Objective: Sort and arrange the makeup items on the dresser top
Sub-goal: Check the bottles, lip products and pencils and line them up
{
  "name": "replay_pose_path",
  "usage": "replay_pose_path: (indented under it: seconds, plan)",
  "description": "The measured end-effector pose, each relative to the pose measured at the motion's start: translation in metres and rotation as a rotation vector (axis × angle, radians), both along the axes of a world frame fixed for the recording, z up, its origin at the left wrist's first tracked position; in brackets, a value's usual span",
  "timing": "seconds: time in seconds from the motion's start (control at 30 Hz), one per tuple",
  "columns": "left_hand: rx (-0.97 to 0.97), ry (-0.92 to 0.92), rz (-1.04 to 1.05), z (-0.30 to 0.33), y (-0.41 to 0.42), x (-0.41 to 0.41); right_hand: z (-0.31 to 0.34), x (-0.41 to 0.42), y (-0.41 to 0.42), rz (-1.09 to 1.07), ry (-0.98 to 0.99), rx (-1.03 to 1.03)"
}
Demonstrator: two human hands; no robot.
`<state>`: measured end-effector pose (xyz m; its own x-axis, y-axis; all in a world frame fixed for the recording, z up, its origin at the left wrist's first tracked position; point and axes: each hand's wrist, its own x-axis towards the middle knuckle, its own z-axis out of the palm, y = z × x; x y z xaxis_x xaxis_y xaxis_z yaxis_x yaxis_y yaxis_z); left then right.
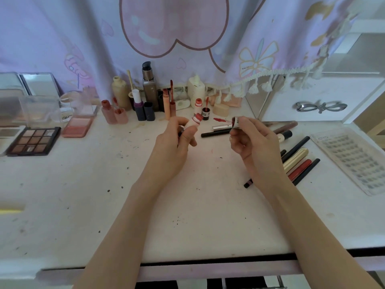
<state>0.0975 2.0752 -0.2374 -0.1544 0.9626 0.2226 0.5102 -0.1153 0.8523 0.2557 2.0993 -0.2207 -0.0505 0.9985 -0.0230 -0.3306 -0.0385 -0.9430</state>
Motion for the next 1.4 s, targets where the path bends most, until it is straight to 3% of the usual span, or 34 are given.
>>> replay_pose_path:
  seconds: [0.13, 0.23, 0.37, 0.5, 0.7, 1.07, 1.4]
  plan:
    - [0.012, -0.004, 0.066, 0.007, -0.009, -0.023, 0.004, -0.017, -0.01, 0.083, -0.009, 0.003]
    - [0.085, 0.102, 0.195, 0.003, -0.018, -0.055, 0.004, -0.039, -0.014, 0.19, -0.068, -0.028]
    - [0.059, 0.138, 0.363, 0.0, -0.031, -0.101, 0.003, -0.078, -0.015, 0.327, -0.373, 0.03]
    - [0.022, 0.175, 0.415, -0.001, -0.032, -0.136, -0.001, -0.123, -0.011, 0.433, -0.535, 0.043]
    - [-0.001, 0.198, 0.43, -0.009, -0.024, -0.151, -0.015, -0.172, 0.005, 0.283, -0.749, 0.292]
    - [0.025, 0.163, 0.453, -0.026, -0.006, -0.156, -0.033, -0.202, 0.023, 0.162, -1.231, 0.503]
    - [0.044, 0.144, 0.43, -0.03, -0.005, -0.157, -0.03, -0.205, 0.021, 0.129, -1.308, 0.507]
